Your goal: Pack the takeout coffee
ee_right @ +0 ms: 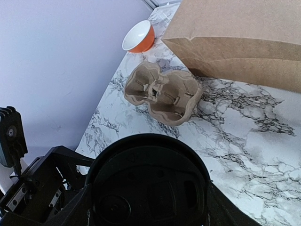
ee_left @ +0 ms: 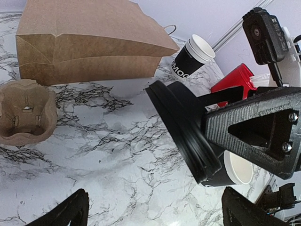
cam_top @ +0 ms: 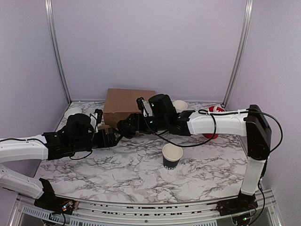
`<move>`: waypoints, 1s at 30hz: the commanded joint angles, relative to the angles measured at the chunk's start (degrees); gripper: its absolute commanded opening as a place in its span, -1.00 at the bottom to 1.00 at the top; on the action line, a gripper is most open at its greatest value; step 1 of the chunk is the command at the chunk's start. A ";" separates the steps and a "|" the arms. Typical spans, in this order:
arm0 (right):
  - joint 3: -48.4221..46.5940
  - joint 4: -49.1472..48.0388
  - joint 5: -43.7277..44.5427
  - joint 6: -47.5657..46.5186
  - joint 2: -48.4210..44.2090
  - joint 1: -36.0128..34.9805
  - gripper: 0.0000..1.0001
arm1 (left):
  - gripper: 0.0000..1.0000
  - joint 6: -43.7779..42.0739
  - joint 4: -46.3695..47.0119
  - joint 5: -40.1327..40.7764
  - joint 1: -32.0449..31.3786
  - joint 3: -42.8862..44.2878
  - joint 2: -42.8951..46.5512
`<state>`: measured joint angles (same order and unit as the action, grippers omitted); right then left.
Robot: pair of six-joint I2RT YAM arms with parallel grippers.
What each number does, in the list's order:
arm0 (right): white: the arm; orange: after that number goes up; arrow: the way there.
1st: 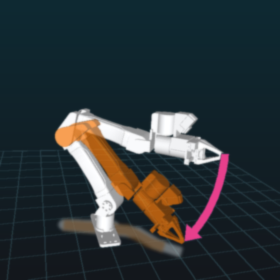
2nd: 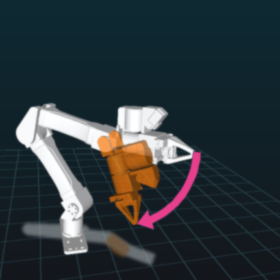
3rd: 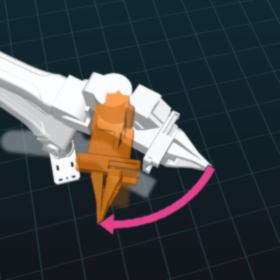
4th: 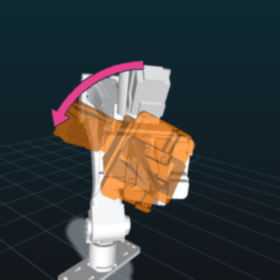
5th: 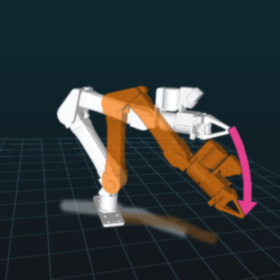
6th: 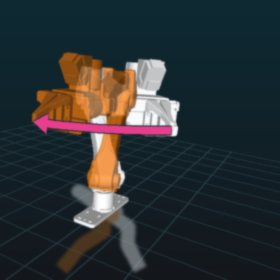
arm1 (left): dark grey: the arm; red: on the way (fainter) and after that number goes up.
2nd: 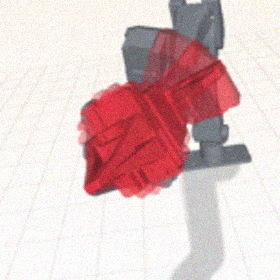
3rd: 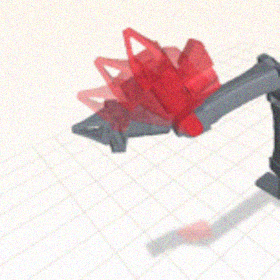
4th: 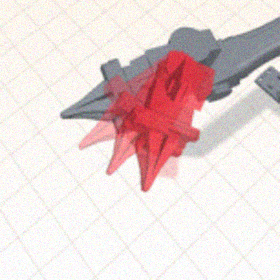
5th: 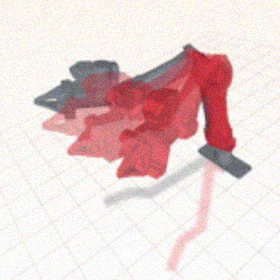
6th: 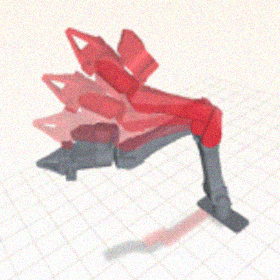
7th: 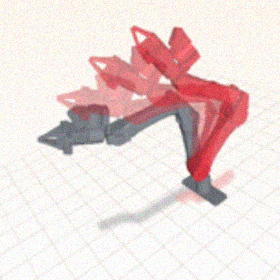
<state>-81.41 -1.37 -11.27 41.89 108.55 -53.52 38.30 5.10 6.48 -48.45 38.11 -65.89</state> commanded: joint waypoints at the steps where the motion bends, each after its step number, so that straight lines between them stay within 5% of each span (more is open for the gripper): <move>1: -2.27 -2.06 -0.35 0.89 0.71 -0.49 0.25 | 0.98 -0.24 1.65 1.23 -0.33 0.67 -0.01; 30: 6.10 -7.82 -2.61 3.89 -4.78 -1.41 0.24 | 0.99 4.67 3.44 6.50 1.86 1.53 -5.02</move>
<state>-75.85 -5.87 -11.68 44.80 107.46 -53.76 41.12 6.96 11.22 -47.66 38.44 -69.32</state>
